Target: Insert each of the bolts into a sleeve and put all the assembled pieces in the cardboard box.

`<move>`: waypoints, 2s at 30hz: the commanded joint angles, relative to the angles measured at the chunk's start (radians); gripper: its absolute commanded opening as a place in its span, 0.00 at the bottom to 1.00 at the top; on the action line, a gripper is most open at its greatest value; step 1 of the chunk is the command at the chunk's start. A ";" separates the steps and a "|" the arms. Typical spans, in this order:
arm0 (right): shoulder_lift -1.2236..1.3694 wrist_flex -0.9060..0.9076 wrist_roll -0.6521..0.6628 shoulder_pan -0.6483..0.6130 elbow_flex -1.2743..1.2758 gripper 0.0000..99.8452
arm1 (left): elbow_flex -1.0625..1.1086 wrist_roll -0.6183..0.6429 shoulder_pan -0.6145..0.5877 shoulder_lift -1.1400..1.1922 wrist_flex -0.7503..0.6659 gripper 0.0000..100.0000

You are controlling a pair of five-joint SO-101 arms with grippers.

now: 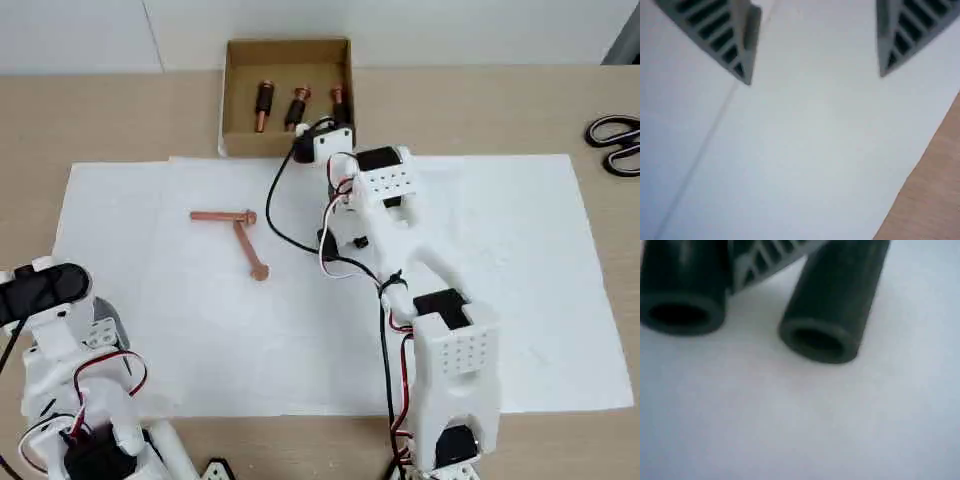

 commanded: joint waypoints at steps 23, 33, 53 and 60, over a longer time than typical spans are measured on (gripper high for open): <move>-0.096 0.107 0.009 0.085 -0.127 0.00 | -0.024 -0.006 -0.002 0.011 -0.003 0.16; -0.315 0.332 0.009 0.101 -0.173 0.00 | -0.147 -0.057 0.000 0.155 -0.008 0.16; -0.444 0.427 0.009 0.236 -0.170 0.00 | -1.079 -0.218 0.466 1.450 0.112 0.16; -0.443 0.427 0.009 0.286 -0.133 0.00 | -1.297 -0.620 0.562 1.765 0.180 0.16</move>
